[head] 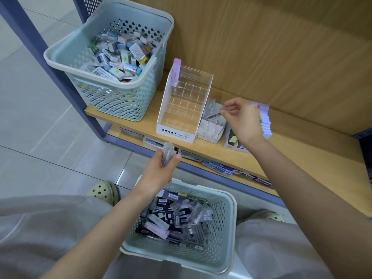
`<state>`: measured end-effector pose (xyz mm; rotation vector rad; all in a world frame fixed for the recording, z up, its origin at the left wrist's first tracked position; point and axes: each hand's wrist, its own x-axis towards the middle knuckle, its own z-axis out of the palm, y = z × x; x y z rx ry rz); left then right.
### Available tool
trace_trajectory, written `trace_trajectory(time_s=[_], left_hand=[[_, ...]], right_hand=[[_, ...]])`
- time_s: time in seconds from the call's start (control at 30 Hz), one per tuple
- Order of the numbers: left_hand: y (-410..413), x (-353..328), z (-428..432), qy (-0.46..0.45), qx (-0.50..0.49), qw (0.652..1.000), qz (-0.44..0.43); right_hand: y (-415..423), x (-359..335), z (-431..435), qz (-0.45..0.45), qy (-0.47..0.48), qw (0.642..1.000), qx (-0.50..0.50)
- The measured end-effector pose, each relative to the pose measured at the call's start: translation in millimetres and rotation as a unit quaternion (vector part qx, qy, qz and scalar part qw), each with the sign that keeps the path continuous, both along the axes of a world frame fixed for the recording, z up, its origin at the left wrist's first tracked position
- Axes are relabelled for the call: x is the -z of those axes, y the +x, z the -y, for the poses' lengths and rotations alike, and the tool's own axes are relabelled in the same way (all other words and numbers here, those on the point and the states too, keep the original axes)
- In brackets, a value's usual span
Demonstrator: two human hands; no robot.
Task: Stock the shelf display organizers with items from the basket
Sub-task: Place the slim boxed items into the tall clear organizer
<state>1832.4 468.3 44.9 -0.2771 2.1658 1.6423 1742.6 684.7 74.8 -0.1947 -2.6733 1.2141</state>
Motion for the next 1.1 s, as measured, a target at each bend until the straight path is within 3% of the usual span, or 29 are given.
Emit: trace_trajectory(time_s=[0.17, 0.47, 0.73, 0.83, 0.93, 1.1], left_hand=[[-7.1, 0.3, -1.2, 0.038, -0.022, 0.998, 0.051], [-14.7, -0.2, -5.7, 0.047, 0.010, 0.997, 0.056], [-15.7, -5.1, -7.3, 0.102, 0.011, 0.991, 0.087], [-14.9, -8.1, -6.9, 0.115, 0.010, 0.990, 0.086], [-11.4, -11.9, -5.8, 0.085, 0.014, 0.994, 0.074], [-5.1, -14.7, -9.9, 0.061, 0.027, 0.996, 0.050]], right_hand=[[-11.0, 20.0, 7.8, 0.013, 0.083, 0.996, -0.042], [-18.1, 40.4, 16.1, 0.053, 0.184, 0.979, -0.073], [-0.7, 30.1, 32.5, -0.029, 0.231, 0.970, -0.066], [26.8, 28.9, 36.3, -0.049, 0.226, 0.966, -0.113], [50.6, 43.5, 25.4, 0.011, 0.310, 0.935, -0.170], [57.2, 62.0, 0.9, 0.155, 0.387, 0.901, -0.120]])
